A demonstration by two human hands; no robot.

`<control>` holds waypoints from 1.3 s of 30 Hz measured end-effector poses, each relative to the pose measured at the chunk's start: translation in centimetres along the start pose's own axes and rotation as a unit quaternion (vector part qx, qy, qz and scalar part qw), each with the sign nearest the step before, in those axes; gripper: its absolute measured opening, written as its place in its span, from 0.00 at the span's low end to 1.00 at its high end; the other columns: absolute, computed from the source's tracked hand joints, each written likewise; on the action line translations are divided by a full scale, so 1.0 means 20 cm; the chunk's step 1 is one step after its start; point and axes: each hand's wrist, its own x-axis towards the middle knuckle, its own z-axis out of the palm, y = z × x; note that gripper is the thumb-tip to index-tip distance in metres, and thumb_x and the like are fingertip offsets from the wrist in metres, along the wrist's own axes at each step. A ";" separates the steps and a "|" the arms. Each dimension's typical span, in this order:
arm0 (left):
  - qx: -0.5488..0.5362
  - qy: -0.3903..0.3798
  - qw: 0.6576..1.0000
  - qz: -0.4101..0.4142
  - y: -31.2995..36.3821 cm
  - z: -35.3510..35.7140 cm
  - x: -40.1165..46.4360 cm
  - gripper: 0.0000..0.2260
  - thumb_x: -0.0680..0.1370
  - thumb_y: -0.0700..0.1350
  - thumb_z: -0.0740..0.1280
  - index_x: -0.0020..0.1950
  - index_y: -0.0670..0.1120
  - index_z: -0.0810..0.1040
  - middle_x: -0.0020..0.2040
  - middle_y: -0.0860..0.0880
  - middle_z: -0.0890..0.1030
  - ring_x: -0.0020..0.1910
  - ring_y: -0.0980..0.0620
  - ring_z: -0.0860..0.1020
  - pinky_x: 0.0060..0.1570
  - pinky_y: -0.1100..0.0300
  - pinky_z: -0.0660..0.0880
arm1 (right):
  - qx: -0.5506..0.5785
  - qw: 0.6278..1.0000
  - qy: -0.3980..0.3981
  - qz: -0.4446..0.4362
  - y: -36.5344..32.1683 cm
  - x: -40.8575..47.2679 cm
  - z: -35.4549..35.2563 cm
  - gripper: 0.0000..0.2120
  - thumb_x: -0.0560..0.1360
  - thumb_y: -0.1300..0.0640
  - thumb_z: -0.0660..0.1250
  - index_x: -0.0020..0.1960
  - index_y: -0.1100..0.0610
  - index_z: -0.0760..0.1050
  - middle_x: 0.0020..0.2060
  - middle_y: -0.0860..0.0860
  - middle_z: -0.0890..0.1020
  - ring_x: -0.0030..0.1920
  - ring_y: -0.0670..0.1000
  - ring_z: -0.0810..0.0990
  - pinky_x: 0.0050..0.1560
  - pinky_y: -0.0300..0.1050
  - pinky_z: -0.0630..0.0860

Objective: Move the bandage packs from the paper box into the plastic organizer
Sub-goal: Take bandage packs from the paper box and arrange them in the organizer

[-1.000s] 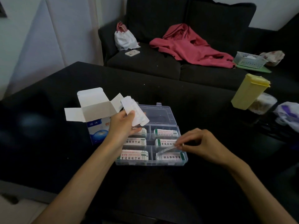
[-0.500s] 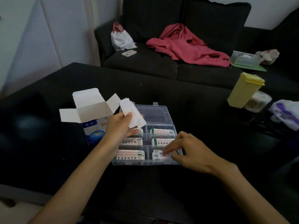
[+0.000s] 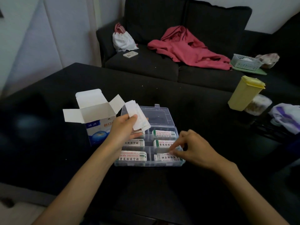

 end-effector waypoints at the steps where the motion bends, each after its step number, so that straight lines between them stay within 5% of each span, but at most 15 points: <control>1: -0.002 0.000 1.000 -0.006 0.00 0.00 0.00 0.15 0.82 0.43 0.59 0.68 0.43 0.70 0.62 0.43 0.78 0.56 0.47 0.80 0.50 0.55 0.79 | -0.013 1.000 -0.014 -0.005 -0.01 0.01 0.00 0.07 0.74 0.45 0.67 0.51 0.42 0.80 0.44 0.41 0.73 0.46 0.43 0.68 0.45 0.38 0.68; 9: 0.011 -0.005 1.000 -0.005 0.00 0.02 0.00 0.16 0.82 0.44 0.60 0.69 0.44 0.70 0.62 0.43 0.78 0.54 0.47 0.81 0.52 0.53 0.79 | -0.106 0.992 -0.073 0.011 -0.04 0.09 0.02 0.11 0.74 0.45 0.66 0.54 0.45 0.80 0.54 0.45 0.80 0.53 0.47 0.75 0.60 0.47 0.66; 14: 0.013 -0.009 1.000 -0.003 0.01 0.01 -0.01 0.15 0.82 0.45 0.59 0.68 0.44 0.71 0.61 0.44 0.79 0.53 0.49 0.81 0.49 0.57 0.80 | -0.123 0.984 -0.115 0.053 -0.03 0.11 0.01 0.13 0.71 0.43 0.68 0.52 0.47 0.81 0.54 0.46 0.80 0.54 0.48 0.76 0.60 0.48 0.69; 22: 0.018 -0.019 1.000 -0.008 0.02 0.00 -0.02 0.16 0.82 0.44 0.59 0.69 0.43 0.71 0.62 0.44 0.78 0.54 0.48 0.80 0.49 0.57 0.80 | -0.142 0.985 -0.065 0.071 -0.07 0.09 -0.03 0.17 0.68 0.41 0.72 0.50 0.51 0.80 0.50 0.47 0.80 0.50 0.47 0.77 0.57 0.46 0.72; 25: 0.017 -0.021 1.000 -0.007 0.02 0.00 -0.02 0.16 0.82 0.44 0.59 0.69 0.43 0.70 0.61 0.43 0.79 0.54 0.48 0.80 0.50 0.56 0.79 | -0.055 0.997 -0.023 0.041 -0.08 0.09 -0.05 0.12 0.70 0.40 0.69 0.47 0.46 0.82 0.43 0.43 0.79 0.43 0.43 0.76 0.44 0.38 0.74; 27: 0.024 -0.020 0.999 -0.007 0.03 0.00 -0.02 0.16 0.82 0.44 0.59 0.69 0.43 0.70 0.61 0.43 0.78 0.54 0.47 0.80 0.48 0.57 0.80 | 0.019 0.999 -0.037 0.008 -0.12 0.11 -0.02 0.12 0.73 0.39 0.65 0.45 0.45 0.82 0.41 0.44 0.82 0.40 0.43 0.77 0.42 0.42 0.77; 31: 0.033 -0.030 0.999 -0.020 0.03 0.01 -0.02 0.17 0.82 0.44 0.59 0.70 0.43 0.69 0.64 0.42 0.77 0.56 0.46 0.79 0.47 0.57 0.79 | 0.047 0.994 -0.101 0.006 -0.15 0.14 0.05 0.24 0.76 0.34 0.49 0.38 0.42 0.80 0.32 0.50 0.80 0.30 0.42 0.75 0.42 0.40 0.73; 34: 0.027 -0.057 0.997 -0.038 0.02 -0.01 -0.02 0.17 0.81 0.44 0.60 0.70 0.43 0.69 0.63 0.42 0.78 0.56 0.46 0.80 0.48 0.57 0.79 | 0.049 0.993 -0.108 0.024 -0.16 0.13 0.05 0.31 0.73 0.31 0.42 0.39 0.43 0.81 0.36 0.51 0.82 0.34 0.41 0.77 0.46 0.39 0.72; 37: -0.018 -0.105 0.992 -0.064 0.01 -0.01 -0.01 0.14 0.81 0.44 0.61 0.66 0.43 0.71 0.56 0.45 0.82 0.51 0.50 0.82 0.48 0.57 0.80 | 0.169 0.984 0.002 0.058 -0.16 0.12 0.00 0.29 0.76 0.35 0.45 0.39 0.48 0.80 0.25 0.50 0.72 0.24 0.43 0.69 0.33 0.39 0.70; 39: -0.055 -0.124 0.986 -0.093 0.01 0.00 0.00 0.11 0.80 0.43 0.63 0.62 0.44 0.74 0.53 0.45 0.83 0.49 0.50 0.83 0.45 0.58 0.81 | 0.286 0.947 0.106 0.098 -0.16 0.12 -0.05 0.25 0.79 0.40 0.48 0.40 0.51 0.79 0.27 0.52 0.73 0.27 0.46 0.72 0.33 0.40 0.71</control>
